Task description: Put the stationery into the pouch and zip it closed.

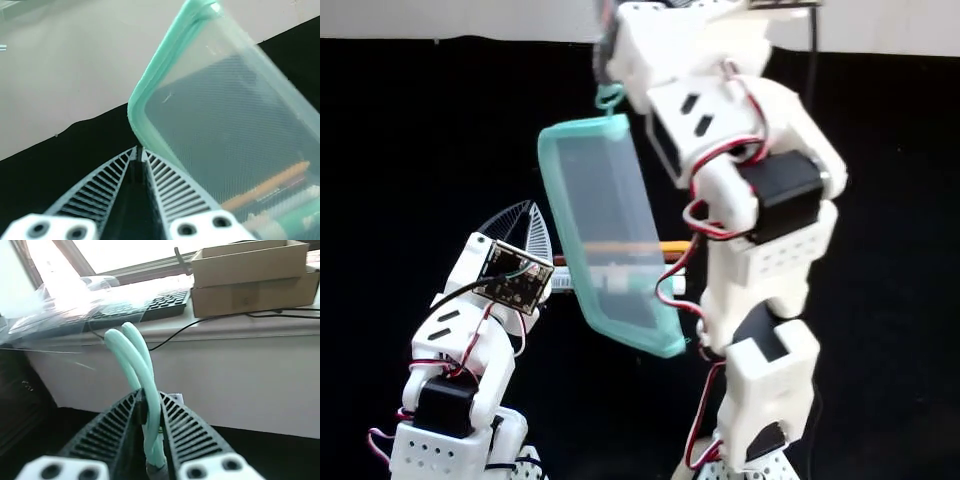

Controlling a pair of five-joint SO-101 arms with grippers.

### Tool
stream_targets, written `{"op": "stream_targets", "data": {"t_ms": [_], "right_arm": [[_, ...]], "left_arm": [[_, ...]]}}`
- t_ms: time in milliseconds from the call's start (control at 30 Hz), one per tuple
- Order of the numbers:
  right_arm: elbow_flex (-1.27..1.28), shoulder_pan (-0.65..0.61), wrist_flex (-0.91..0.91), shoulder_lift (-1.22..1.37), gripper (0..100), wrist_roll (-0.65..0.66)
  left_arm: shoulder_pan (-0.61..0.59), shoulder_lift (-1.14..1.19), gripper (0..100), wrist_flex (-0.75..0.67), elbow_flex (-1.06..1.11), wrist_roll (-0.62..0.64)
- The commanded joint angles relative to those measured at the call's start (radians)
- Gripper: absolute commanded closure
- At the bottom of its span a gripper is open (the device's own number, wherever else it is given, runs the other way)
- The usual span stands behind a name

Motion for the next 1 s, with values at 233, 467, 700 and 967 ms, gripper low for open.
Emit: {"op": "stream_targets", "data": {"t_ms": [233, 467, 700, 967], "right_arm": [[0.005, 0.174, -0.048, -0.137, 99.2, 0.057], [0.007, 0.229, -0.059, -0.165, 99.2, 0.058], [0.008, 0.317, -0.094, -0.165, 99.2, 0.055], [0.010, 0.331, -0.093, -0.162, 99.2, 0.055]], "left_arm": [[-0.015, -0.012, 99, -0.018, -0.010, -0.006], [-0.015, -0.012, 99, -0.018, -0.007, -0.006], [-0.015, -0.012, 99, -0.018, -0.007, -0.006], [-0.015, -0.012, 99, -0.018, -0.005, -0.006]]}}
